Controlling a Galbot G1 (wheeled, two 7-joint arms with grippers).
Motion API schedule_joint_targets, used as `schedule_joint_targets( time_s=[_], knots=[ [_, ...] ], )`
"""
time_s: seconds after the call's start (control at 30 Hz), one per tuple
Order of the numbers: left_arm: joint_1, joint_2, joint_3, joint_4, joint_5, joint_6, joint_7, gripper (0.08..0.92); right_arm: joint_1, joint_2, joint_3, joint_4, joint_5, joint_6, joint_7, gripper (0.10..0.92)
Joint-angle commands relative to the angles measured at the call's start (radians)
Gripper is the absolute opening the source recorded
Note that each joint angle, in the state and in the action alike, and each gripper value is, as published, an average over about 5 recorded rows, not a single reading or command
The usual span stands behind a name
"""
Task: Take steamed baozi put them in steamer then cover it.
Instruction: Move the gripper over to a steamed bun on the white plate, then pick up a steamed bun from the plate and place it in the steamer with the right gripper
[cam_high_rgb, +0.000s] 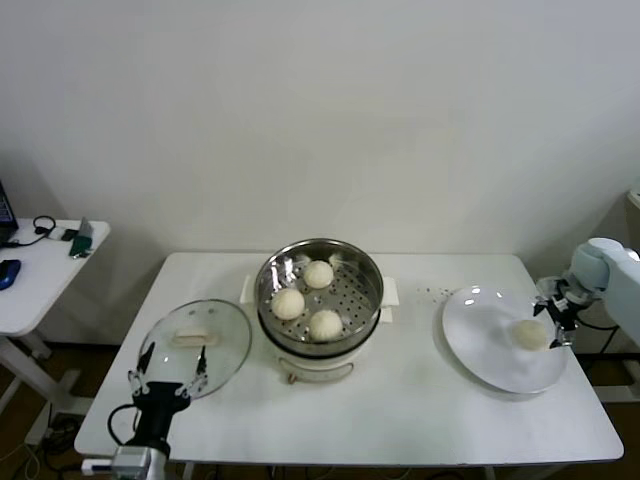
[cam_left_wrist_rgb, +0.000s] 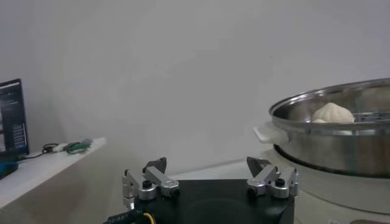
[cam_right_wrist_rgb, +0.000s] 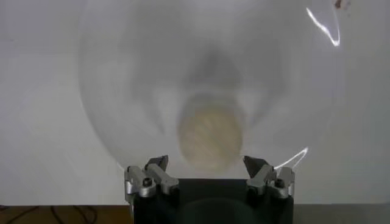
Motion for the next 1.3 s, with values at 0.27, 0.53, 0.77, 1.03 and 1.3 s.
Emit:
schedule_joint_targets(
  time_s=[0.27,0.53,0.77,1.03,1.3],
  knots=[
    [-0.004,-0.004,0.012,0.009,0.015,0.003,-0.002,0.823,-0.039,0.080,0.085,-0.119,-0.039,0.026,-0.002,0.823],
    [-0.003,-0.005,0.015,0.009,0.019,0.003,-0.003,0.823,-0.032,0.085,0.063,-0.119,-0.040,0.027,-0.014,0.823],
    [-0.005,-0.006,0.022,0.008,0.022,0.006,-0.007,0.823,-0.028,0.086,0.063,-0.121,-0.037,0.034,-0.019,0.757],
    [-0.003,-0.010,0.025,0.005,0.025,0.007,-0.012,0.823,-0.017,0.086,0.076,-0.135,-0.015,0.033,-0.030,0.675],
    [-0.005,-0.016,0.037,-0.002,0.025,0.013,-0.028,0.823,0.177,0.061,-0.144,-0.080,0.273,-0.036,-0.057,0.673]
  ],
)
